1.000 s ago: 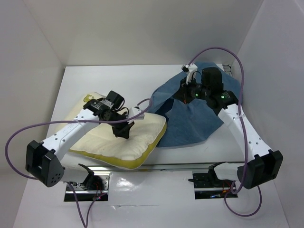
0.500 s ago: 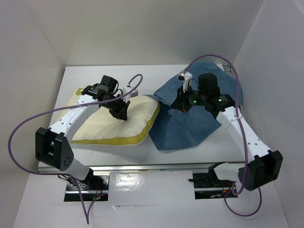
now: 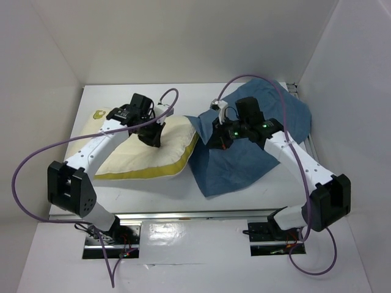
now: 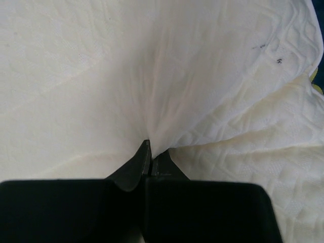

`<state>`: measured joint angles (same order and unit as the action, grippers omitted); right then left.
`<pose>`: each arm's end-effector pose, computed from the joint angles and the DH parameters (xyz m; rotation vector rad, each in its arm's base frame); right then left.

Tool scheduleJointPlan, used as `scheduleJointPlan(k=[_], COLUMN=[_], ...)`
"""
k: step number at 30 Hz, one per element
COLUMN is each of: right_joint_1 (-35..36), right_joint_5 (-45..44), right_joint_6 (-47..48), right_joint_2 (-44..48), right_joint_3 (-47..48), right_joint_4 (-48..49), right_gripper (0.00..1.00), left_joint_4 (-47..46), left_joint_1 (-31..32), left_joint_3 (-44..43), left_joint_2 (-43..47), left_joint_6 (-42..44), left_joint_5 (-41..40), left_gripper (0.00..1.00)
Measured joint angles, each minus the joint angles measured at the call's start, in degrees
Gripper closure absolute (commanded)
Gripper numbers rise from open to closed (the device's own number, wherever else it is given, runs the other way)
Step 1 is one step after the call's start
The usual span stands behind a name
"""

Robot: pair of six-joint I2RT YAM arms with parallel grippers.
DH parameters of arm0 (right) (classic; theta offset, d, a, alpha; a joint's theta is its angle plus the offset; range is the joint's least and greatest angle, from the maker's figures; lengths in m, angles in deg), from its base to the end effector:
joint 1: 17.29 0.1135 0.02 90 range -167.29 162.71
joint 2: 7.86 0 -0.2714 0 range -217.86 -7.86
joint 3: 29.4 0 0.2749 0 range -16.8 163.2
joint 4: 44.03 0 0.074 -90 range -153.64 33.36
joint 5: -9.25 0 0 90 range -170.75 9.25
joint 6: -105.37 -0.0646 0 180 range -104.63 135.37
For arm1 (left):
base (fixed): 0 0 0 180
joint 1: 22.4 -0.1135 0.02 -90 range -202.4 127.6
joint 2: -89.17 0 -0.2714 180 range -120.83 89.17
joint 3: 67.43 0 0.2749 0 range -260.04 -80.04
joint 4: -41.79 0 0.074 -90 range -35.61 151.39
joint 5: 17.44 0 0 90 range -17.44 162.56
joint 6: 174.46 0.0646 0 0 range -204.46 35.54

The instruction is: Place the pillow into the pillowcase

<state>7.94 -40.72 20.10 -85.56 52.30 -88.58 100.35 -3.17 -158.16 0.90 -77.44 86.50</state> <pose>0.2810 0.1783 0.3176 -0.9381 2.0582 0.9824 0.3373 -0.1342 0.2831 0.6720 2.4635 -0.3929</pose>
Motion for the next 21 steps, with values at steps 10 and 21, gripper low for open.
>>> scheduleJointPlan(k=[10, 21], right_joint_1=[3.6, 4.0], right_joint_5=[0.8, 0.9], right_joint_6=[-1.4, -2.1], right_joint_2=[-7.3, -14.0], right_joint_3=[4.5, 11.0], right_joint_4=[1.5, 2.8], right_gripper=[1.00, 1.00], left_joint_4=[-2.9, -7.1], left_joint_1=[3.1, 6.9], left_joint_3=[-1.0, -8.0], left_joint_2=[-2.7, -13.2], left_joint_6=[-5.4, -11.3], left_joint_5=[-7.3, -15.8], left_gripper=[1.00, 1.00])
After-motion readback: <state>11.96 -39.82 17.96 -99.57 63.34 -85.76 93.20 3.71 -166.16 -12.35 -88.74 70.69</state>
